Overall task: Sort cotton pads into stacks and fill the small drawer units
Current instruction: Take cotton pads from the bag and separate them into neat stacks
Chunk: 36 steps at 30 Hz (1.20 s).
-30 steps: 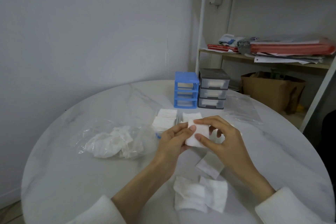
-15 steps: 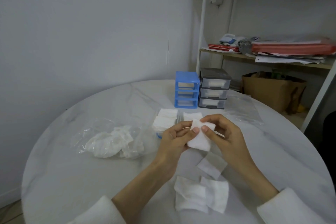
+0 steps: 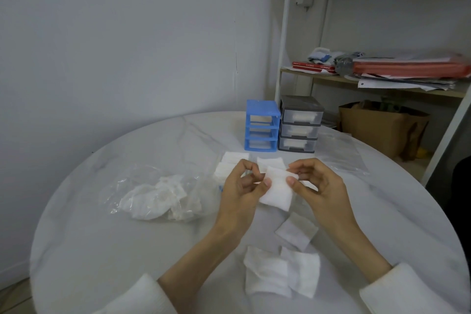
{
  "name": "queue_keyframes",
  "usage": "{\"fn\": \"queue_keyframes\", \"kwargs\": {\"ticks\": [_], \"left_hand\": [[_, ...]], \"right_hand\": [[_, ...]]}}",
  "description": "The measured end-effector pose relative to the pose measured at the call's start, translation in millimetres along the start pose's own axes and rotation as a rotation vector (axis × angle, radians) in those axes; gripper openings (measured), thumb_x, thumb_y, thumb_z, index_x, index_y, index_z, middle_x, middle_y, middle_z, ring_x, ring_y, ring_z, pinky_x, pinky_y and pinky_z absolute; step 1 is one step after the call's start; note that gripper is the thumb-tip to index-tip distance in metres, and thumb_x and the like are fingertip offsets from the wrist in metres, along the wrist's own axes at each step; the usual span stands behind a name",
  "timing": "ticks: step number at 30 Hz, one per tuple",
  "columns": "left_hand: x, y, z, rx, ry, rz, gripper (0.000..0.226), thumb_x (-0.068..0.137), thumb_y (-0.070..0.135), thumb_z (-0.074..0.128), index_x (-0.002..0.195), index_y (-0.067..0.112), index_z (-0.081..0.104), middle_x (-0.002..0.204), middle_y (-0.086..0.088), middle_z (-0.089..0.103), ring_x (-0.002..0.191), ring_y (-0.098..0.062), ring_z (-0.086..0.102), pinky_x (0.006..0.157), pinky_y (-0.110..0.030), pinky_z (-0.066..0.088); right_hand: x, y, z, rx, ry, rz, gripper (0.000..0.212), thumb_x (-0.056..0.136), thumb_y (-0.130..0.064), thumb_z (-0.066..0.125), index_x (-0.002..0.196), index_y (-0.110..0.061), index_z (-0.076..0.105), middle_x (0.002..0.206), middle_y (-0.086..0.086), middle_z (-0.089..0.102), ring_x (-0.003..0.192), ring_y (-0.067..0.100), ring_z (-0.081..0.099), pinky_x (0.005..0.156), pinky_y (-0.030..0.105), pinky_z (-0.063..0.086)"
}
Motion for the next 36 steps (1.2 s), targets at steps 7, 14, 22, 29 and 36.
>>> {"fn": "queue_keyframes", "kwargs": {"ticks": [7, 14, 22, 29, 36], "left_hand": [[-1.7, 6.4, 10.9, 0.284, -0.125, 0.112, 0.031, 0.086, -0.005, 0.058, 0.075, 0.021, 0.071, 0.079, 0.011, 0.069, 0.080, -0.003, 0.060, 0.076, -0.012, 0.043], [-0.1, 2.4, 3.1, 0.162, -0.070, 0.055, 0.020, 0.075, -0.008, 0.071, 0.087, 0.008, 0.071, 0.087, 0.003, 0.072, 0.079, -0.007, 0.067, 0.069, -0.015, 0.050], [2.0, -0.8, 3.1, 0.126, -0.070, 0.033, 0.031, 0.077, -0.015, 0.064, 0.087, 0.014, 0.069, 0.083, 0.013, 0.072, 0.077, -0.002, 0.067, 0.066, -0.015, 0.051], [0.5, 1.4, -6.7, 0.245, 0.003, 0.087, 0.036, 0.085, -0.016, 0.049, 0.095, 0.013, 0.067, 0.102, 0.004, 0.067, 0.085, 0.002, 0.064, 0.071, -0.012, 0.048], [6.9, 9.0, -17.2, 0.269, 0.081, 0.094, 0.042, 0.082, -0.019, 0.044, 0.093, 0.013, 0.068, 0.096, 0.008, 0.068, 0.074, 0.004, 0.060, 0.067, -0.010, 0.044]], "right_hand": [[-1.2, 5.4, -1.2, -0.035, 0.015, 0.060, 0.018, 0.079, -0.008, 0.070, 0.071, -0.015, 0.056, 0.093, -0.003, 0.066, 0.087, 0.009, 0.063, 0.069, 0.010, 0.049], [-2.7, 9.6, 1.0, -0.089, -0.031, 0.076, 0.013, 0.080, -0.008, 0.070, 0.078, -0.016, 0.059, 0.093, -0.004, 0.066, 0.085, 0.005, 0.064, 0.068, 0.012, 0.049], [-4.8, 5.0, -1.3, -0.173, -0.059, 0.024, 0.021, 0.083, 0.005, 0.062, 0.079, -0.016, 0.061, 0.085, -0.007, 0.066, 0.078, 0.004, 0.062, 0.068, 0.012, 0.049], [-24.1, 9.4, 29.9, -0.704, -0.527, -0.100, 0.036, 0.066, 0.006, 0.050, 0.084, -0.020, 0.068, 0.085, -0.017, 0.063, 0.083, 0.001, 0.055, 0.074, 0.021, 0.048], [-31.2, 13.1, 32.0, -0.759, -0.645, -0.074, 0.040, 0.069, -0.004, 0.058, 0.101, -0.025, 0.068, 0.099, -0.016, 0.058, 0.093, -0.001, 0.048, 0.082, 0.014, 0.041]]}}
Point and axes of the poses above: each hand's wrist, its own x-axis towards the middle knuckle, its own z-axis out of the palm, y = z × x, the point moved 9 cm from there along x, towards the middle knuckle
